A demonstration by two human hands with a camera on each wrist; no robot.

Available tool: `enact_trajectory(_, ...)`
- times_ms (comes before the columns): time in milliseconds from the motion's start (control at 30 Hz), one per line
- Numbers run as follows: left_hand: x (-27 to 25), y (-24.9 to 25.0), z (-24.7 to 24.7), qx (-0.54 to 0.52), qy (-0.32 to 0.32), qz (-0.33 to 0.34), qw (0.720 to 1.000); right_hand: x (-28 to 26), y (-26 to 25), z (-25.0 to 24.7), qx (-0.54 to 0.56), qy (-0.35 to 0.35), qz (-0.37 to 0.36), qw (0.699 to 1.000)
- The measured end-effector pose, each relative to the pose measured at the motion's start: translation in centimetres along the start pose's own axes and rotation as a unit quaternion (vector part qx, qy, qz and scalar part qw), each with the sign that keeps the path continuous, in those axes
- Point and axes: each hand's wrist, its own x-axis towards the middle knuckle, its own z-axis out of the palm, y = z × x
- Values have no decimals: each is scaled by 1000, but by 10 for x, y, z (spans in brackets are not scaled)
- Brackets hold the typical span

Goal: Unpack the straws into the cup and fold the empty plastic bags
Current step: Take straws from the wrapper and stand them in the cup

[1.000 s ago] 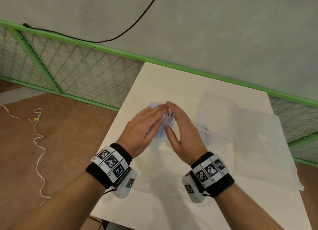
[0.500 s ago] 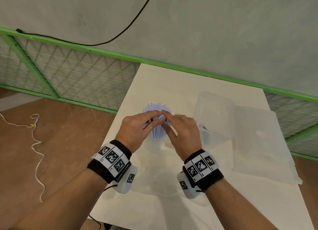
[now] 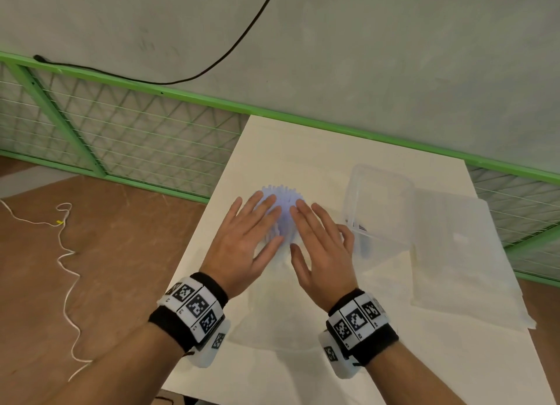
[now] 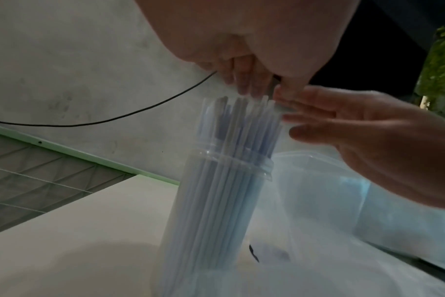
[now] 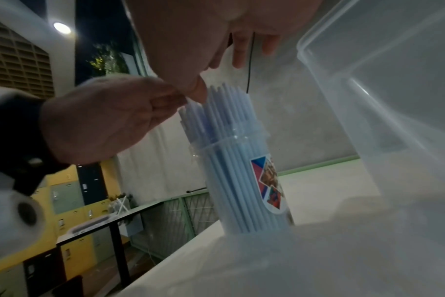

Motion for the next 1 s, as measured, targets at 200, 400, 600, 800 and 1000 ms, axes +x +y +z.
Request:
enact_trajectory(200,-20,8,1,125,-121,-15,985,-8,-5,0,-39,-61,-30,997)
enact_trajectory(400,-15,19,-17,83,-86,-39,992,8,-17,-20,-26,-92,-34,995)
enact_trajectory(600,-14,1,-11,49,-108,-145,982,1,-14,-13,-48,-181,-50,981)
enact_trajectory(800,-6,-10,3,-31,-171,-119,978,19,-18,-16,2,-214,1,977)
enact_trajectory(1000,-9,-11,-11,-203,-150,-131,959,52,-13,-35,8,-232,-17,973)
